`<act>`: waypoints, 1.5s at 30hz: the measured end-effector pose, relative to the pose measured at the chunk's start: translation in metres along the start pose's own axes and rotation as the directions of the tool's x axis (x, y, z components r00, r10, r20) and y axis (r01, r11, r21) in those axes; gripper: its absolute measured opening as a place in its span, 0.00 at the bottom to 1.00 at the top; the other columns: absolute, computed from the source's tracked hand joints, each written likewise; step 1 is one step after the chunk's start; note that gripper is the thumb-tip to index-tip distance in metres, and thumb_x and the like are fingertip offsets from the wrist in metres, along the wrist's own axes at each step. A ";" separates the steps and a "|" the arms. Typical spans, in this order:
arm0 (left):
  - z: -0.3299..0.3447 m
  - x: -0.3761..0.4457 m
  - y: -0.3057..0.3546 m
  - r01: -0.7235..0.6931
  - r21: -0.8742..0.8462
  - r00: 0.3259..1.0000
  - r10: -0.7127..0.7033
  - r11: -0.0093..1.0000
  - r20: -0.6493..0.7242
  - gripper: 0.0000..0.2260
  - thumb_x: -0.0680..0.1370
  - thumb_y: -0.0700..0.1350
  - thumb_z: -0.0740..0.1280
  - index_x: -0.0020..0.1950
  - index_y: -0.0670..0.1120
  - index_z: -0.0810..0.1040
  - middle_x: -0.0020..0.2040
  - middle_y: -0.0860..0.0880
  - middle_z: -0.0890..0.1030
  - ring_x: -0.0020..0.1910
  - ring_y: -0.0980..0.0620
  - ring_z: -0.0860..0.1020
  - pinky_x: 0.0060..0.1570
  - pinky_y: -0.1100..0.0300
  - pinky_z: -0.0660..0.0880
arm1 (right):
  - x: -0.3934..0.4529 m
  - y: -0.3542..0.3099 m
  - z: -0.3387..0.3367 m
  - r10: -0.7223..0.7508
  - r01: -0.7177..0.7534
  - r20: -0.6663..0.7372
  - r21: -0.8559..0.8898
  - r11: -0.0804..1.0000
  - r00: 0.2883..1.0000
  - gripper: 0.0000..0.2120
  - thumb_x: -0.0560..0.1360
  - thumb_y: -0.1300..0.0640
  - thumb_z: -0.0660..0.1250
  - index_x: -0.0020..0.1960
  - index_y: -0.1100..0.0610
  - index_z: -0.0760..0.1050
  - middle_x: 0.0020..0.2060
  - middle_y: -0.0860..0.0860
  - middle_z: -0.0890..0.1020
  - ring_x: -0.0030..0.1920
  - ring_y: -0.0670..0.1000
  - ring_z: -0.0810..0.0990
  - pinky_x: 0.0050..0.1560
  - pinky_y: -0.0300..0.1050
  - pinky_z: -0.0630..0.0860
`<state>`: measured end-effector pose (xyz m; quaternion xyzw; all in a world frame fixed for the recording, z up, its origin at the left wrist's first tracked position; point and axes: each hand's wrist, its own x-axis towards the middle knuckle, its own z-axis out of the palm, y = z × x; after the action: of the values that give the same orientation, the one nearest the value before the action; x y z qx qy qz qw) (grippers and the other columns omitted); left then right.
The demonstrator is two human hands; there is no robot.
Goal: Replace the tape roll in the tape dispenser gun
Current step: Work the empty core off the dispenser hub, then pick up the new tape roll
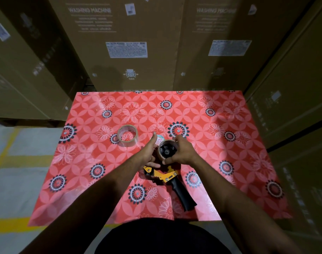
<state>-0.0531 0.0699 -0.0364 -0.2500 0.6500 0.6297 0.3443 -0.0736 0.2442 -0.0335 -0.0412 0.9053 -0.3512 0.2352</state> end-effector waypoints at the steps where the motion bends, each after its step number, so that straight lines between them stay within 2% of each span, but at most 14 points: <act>1: 0.000 -0.001 0.001 -0.004 -0.004 1.000 0.004 1.000 -0.008 0.46 0.74 0.77 0.48 0.78 0.44 0.62 0.77 0.36 0.63 0.72 0.32 0.69 0.32 0.57 0.82 | -0.001 0.002 -0.001 -0.011 0.011 -0.007 0.018 1.000 1.000 0.43 0.55 0.52 0.85 0.63 0.57 0.68 0.56 0.51 0.76 0.55 0.54 0.77 0.45 0.41 0.72; 5: 0.002 -0.010 0.005 -0.025 -0.052 0.999 0.024 0.998 -0.033 0.43 0.74 0.76 0.49 0.82 0.50 0.51 0.80 0.37 0.55 0.74 0.31 0.65 0.34 0.55 0.83 | -0.004 0.002 -0.004 -0.091 0.092 -0.015 0.068 0.993 0.996 0.42 0.54 0.53 0.80 0.67 0.54 0.72 0.59 0.50 0.80 0.59 0.54 0.79 0.49 0.37 0.70; 10: -0.001 -0.010 0.000 -0.063 -0.030 0.997 0.062 0.998 -0.041 0.47 0.70 0.79 0.50 0.81 0.52 0.55 0.81 0.38 0.52 0.71 0.31 0.69 0.39 0.51 0.84 | -0.011 -0.008 -0.001 -0.177 0.183 -0.111 0.053 0.982 0.978 0.48 0.53 0.42 0.74 0.72 0.52 0.70 0.63 0.52 0.77 0.62 0.53 0.76 0.55 0.39 0.68; 13: -0.003 -0.007 -0.009 -0.161 0.007 0.986 0.162 0.987 -0.052 0.42 0.71 0.77 0.54 0.78 0.55 0.58 0.79 0.35 0.58 0.42 0.41 0.85 0.43 0.46 0.84 | -0.016 -0.014 -0.008 -0.150 0.197 -0.251 0.177 0.964 0.956 0.44 0.61 0.44 0.79 0.73 0.50 0.67 0.65 0.51 0.72 0.63 0.50 0.72 0.59 0.45 0.70; 15: 0.001 -0.014 -0.011 -0.250 0.114 0.961 0.260 0.962 -0.089 0.31 0.76 0.70 0.58 0.71 0.53 0.61 0.75 0.41 0.67 0.23 0.51 0.78 0.47 0.41 0.83 | -0.017 -0.013 -0.018 -0.137 0.209 -0.314 0.208 0.955 0.940 0.43 0.62 0.44 0.80 0.73 0.51 0.68 0.65 0.48 0.73 0.64 0.49 0.71 0.62 0.46 0.70; 20: 0.003 -0.022 -0.025 -0.364 0.545 0.853 0.506 0.755 -0.132 0.23 0.78 0.60 0.67 0.69 0.53 0.66 0.64 0.50 0.72 0.47 0.47 0.83 0.53 0.49 0.79 | -0.006 0.014 -0.039 -0.037 0.070 -0.384 0.074 0.995 0.923 0.40 0.57 0.35 0.76 0.66 0.48 0.74 0.57 0.47 0.81 0.57 0.49 0.77 0.56 0.47 0.76; 23: -0.001 -0.027 -0.037 -0.359 0.752 0.788 0.611 0.554 -0.074 0.20 0.77 0.59 0.68 0.66 0.54 0.71 0.61 0.50 0.70 0.50 0.53 0.79 0.52 0.51 0.78 | 0.007 0.035 -0.049 0.038 -0.035 -0.407 0.014 0.999 0.913 0.40 0.57 0.31 0.74 0.64 0.48 0.75 0.56 0.46 0.82 0.56 0.48 0.79 0.55 0.47 0.78; 29: -0.002 -0.038 -0.063 -0.290 0.892 0.747 0.664 0.346 -0.014 0.24 0.72 0.61 0.67 0.64 0.53 0.73 0.55 0.55 0.66 0.58 0.55 0.65 0.56 0.56 0.69 | 0.007 0.041 -0.056 0.185 -0.201 -0.270 -0.031 0.979 0.945 0.42 0.63 0.48 0.82 0.72 0.58 0.68 0.64 0.60 0.74 0.65 0.61 0.72 0.64 0.52 0.73; 32: -0.004 -0.043 -0.074 -0.279 0.925 0.723 0.691 0.260 0.024 0.25 0.72 0.62 0.65 0.66 0.53 0.72 0.58 0.54 0.68 0.59 0.54 0.65 0.57 0.56 0.70 | -0.002 0.036 -0.048 0.142 -0.164 -0.333 -0.039 0.986 0.932 0.38 0.68 0.45 0.77 0.72 0.56 0.66 0.66 0.60 0.70 0.68 0.60 0.68 0.67 0.54 0.72; 34: -0.009 -0.044 -0.082 -0.302 0.921 0.700 0.713 0.245 0.040 0.25 0.73 0.63 0.65 0.66 0.53 0.72 0.60 0.54 0.69 0.61 0.53 0.66 0.58 0.53 0.72 | -0.010 0.030 -0.036 -0.030 -0.035 -0.412 -0.150 0.988 0.911 0.33 0.72 0.42 0.72 0.72 0.52 0.66 0.68 0.56 0.68 0.69 0.57 0.67 0.67 0.58 0.72; 37: -0.019 -0.039 -0.087 -0.361 0.907 0.685 0.722 0.219 0.098 0.27 0.76 0.64 0.65 0.71 0.53 0.68 0.64 0.55 0.69 0.65 0.54 0.67 0.62 0.54 0.73 | -0.026 0.024 -0.002 -0.435 0.364 -0.146 -0.352 0.862 0.889 0.32 0.73 0.39 0.67 0.74 0.50 0.66 0.72 0.55 0.69 0.72 0.57 0.66 0.69 0.58 0.69; 39: -0.024 -0.036 -0.085 -0.375 0.904 0.672 0.732 0.206 0.112 0.27 0.76 0.62 0.67 0.71 0.53 0.68 0.65 0.56 0.70 0.66 0.55 0.68 0.63 0.54 0.73 | -0.036 0.023 0.024 -0.563 0.529 0.071 -0.455 0.717 0.824 0.34 0.76 0.35 0.61 0.76 0.51 0.64 0.76 0.55 0.65 0.76 0.57 0.61 0.75 0.58 0.60; 41: -0.026 -0.034 -0.082 -0.360 0.908 0.664 0.743 0.212 0.090 0.27 0.76 0.60 0.69 0.72 0.53 0.69 0.68 0.56 0.72 0.69 0.54 0.68 0.66 0.54 0.71 | -0.039 0.029 0.049 -0.545 0.511 0.106 -0.532 0.675 0.831 0.34 0.79 0.34 0.53 0.78 0.52 0.60 0.80 0.55 0.58 0.80 0.56 0.51 0.78 0.60 0.51; 45: -0.022 -0.028 -0.075 -0.294 0.923 0.654 0.757 0.249 0.004 0.25 0.78 0.52 0.70 0.75 0.53 0.70 0.75 0.55 0.71 0.76 0.51 0.66 0.73 0.53 0.60 | -0.037 0.019 0.074 -0.379 0.273 -0.092 -0.542 0.795 0.921 0.34 0.80 0.36 0.50 0.79 0.55 0.59 0.79 0.55 0.59 0.80 0.58 0.52 0.74 0.67 0.58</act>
<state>0.0190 0.0392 -0.0642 0.0664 0.9752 0.2105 0.0189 -0.0053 0.2215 -0.0788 -0.2242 0.9637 -0.1313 0.0608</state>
